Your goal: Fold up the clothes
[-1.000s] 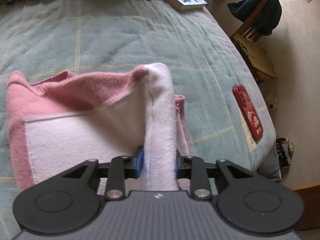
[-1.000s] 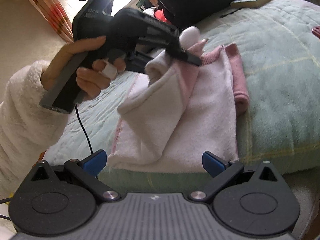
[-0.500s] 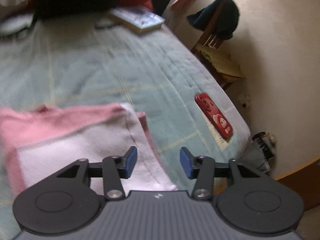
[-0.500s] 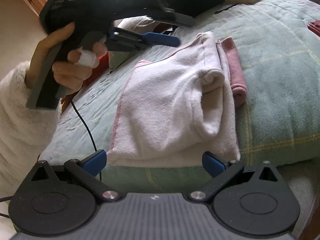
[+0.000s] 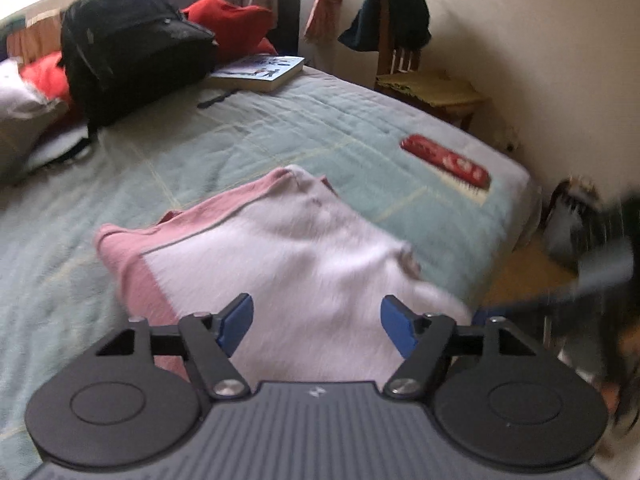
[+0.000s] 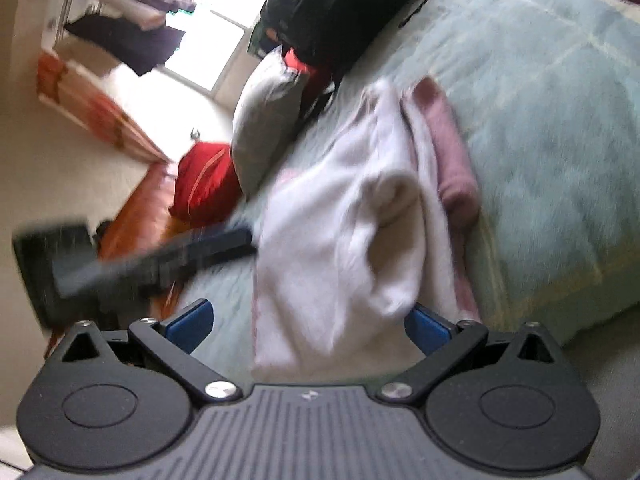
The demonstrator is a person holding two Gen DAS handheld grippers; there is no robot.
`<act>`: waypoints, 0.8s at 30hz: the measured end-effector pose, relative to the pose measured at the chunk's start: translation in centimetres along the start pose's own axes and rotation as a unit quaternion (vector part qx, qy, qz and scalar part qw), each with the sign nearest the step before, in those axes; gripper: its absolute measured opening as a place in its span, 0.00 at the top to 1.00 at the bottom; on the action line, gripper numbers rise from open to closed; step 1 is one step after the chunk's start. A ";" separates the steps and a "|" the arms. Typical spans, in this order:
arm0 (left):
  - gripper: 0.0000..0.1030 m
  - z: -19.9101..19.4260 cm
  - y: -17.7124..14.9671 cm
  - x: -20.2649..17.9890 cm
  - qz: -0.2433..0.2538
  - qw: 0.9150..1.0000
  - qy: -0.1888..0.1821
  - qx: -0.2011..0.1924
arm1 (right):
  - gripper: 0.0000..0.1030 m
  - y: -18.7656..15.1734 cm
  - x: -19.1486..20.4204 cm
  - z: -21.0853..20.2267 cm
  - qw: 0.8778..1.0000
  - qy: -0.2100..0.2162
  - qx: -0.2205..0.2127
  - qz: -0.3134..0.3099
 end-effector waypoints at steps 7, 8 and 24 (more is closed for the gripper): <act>0.23 -1.2 -2.5 0.6 -0.031 1.000 -0.002 -0.003 | 0.00 1.6 -3.5 1.4 0.997 0.016 -0.007 0.072; 0.22 -1.1 -2.8 0.6 -0.033 0.999 0.001 -0.001 | 0.00 1.8 -3.9 1.4 0.996 0.024 -0.008 0.083; 0.11 -0.8 -5.1 1.7 -0.074 0.997 -0.018 -0.009 | 0.00 7.5 -3.2 6.2 0.995 0.060 0.013 0.077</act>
Point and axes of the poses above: each gripper's, at about its wrist camera, not at the fingertips, and z roughly the way its jaws point, x to its left, y to its top, the point moved 1 cm from there along z, roughly the way its jaws point, and after that the axes turned 11 degrees about -x, right-handed, at the moved point
